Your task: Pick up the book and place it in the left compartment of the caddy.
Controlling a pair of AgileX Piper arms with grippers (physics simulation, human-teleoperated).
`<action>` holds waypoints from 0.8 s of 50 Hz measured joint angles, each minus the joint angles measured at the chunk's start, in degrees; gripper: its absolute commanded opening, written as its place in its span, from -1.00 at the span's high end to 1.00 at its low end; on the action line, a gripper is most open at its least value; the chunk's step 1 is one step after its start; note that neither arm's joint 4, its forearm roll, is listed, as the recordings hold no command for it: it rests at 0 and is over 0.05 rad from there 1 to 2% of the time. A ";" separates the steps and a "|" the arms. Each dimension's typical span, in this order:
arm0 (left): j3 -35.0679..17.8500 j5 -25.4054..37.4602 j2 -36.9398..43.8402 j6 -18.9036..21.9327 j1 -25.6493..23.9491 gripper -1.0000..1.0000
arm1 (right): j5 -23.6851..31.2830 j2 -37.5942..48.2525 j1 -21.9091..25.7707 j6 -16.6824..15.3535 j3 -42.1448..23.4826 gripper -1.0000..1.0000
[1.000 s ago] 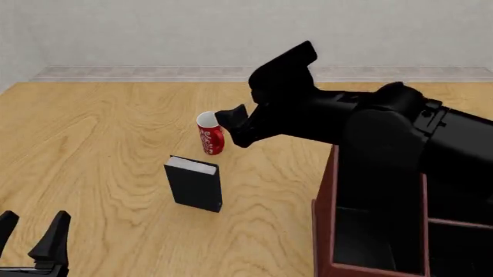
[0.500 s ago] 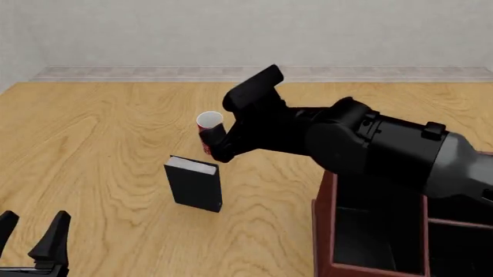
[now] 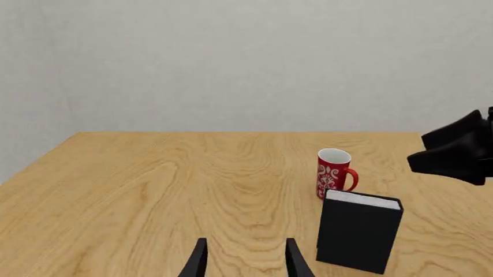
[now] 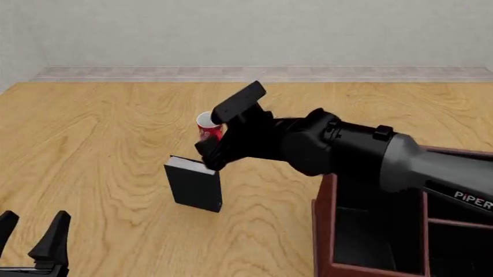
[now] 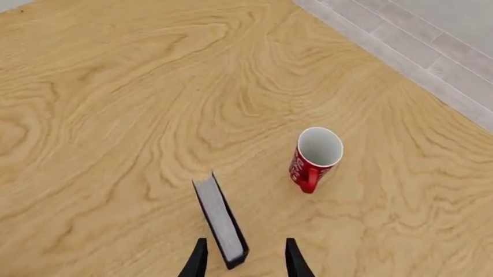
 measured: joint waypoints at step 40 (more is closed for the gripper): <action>0.00 0.00 0.00 0.00 0.00 -1.00 | -3.65 9.71 1.12 -0.10 -0.23 -1.00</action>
